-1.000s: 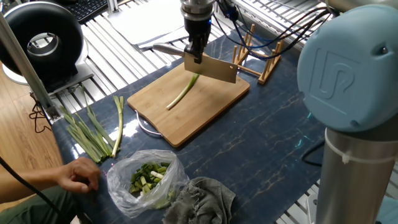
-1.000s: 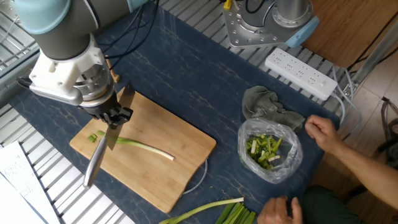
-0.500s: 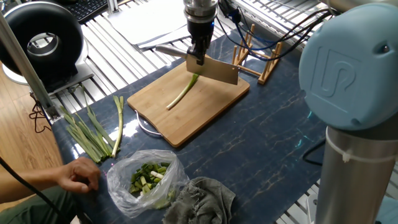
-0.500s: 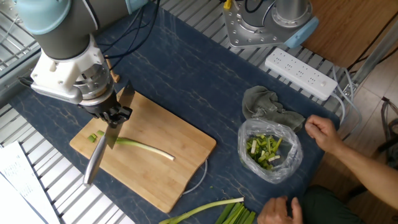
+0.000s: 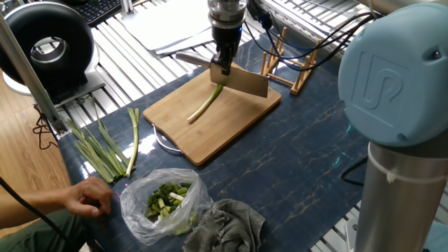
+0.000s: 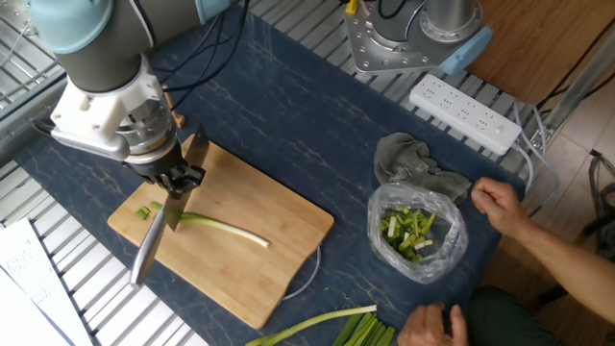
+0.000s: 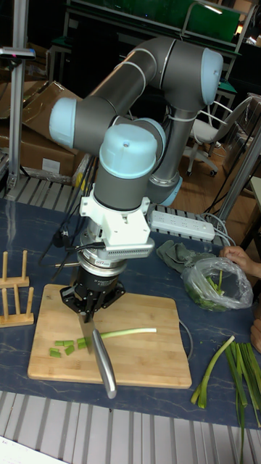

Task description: Chop the scallions

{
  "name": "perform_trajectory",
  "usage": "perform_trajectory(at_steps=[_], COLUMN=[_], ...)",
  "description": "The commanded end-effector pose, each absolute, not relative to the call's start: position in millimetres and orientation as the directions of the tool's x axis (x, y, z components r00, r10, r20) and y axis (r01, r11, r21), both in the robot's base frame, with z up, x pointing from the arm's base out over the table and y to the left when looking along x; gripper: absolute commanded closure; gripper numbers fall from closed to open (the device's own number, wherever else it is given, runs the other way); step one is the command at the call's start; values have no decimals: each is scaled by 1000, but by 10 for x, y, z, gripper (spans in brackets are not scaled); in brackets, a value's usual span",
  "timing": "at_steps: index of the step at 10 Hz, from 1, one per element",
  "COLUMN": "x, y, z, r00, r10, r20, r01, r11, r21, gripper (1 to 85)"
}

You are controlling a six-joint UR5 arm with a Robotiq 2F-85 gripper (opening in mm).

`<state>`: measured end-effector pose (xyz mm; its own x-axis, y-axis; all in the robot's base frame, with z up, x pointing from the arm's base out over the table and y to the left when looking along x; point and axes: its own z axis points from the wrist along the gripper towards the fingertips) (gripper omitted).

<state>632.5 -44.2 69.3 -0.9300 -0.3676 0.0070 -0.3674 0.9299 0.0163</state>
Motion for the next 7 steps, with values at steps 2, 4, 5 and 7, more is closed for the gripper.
perform_trajectory(at_steps=[2, 4, 5, 7], x=[6406, 6458, 6517, 6644], y=[-342, -351, -393, -596], z=[662, 700, 691, 705], r00=[-937, -934, -931, -915], r10=[-347, -357, -363, -398], r20=[-23, -34, -47, -69], r01=[-348, -358, -363, -394], r11=[937, 933, 932, 917], r21=[24, 30, 8, -66], gripper=[840, 840, 840, 840])
